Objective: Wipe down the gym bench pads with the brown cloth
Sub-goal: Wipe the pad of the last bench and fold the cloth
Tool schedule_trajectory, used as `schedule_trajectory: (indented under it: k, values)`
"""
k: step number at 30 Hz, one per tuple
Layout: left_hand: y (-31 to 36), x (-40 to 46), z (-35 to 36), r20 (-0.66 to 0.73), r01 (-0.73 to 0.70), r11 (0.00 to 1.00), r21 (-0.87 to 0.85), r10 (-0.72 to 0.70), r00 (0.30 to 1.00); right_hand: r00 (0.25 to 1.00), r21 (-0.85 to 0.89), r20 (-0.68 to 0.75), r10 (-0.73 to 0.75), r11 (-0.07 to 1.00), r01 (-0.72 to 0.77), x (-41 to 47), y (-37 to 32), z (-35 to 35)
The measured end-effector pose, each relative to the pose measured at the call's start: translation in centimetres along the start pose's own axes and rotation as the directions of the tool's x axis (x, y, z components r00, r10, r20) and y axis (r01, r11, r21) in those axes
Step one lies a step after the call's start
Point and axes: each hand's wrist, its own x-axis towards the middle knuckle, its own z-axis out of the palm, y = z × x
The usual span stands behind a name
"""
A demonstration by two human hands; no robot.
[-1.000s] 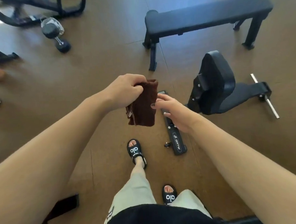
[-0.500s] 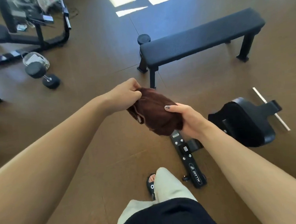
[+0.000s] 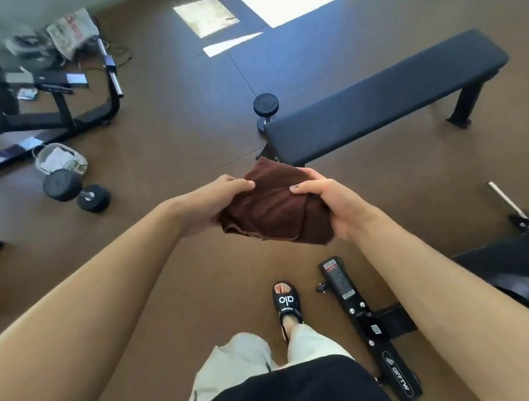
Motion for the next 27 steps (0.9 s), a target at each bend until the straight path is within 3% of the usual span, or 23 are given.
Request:
schedule_trajectory:
  k: [4, 9, 18, 27]
  values:
    - [3.9, 4.8, -6.5, -0.086, -0.055, 0.981, 0.186, 0.072, 0.994, 1.000, -0.059, 0.000, -0.004, 0.998, 0.004, 6.6, -4.8, 3.4]
    - [8.2, 11.8, -14.7, -0.169, -0.154, 0.900, 0.408, 0.240, 0.956, 0.999, -0.256, -0.027, -0.020, 0.967, 0.013, 16.0, -9.8, 7.2]
    - [18.1, 25.7, -28.2, 0.047, -0.163, 0.867, 0.471, 0.159, 0.986, 0.955, -0.376, -0.251, -0.157, 0.925, 0.053, 32.9, -15.7, 13.6]
    - [29.5, 41.1, -31.4, 0.208, -0.294, 0.668, 0.684, 0.208, 0.956, 0.857, -0.237, -0.482, -0.182, 0.969, 0.073, 45.4, -21.6, 11.8]
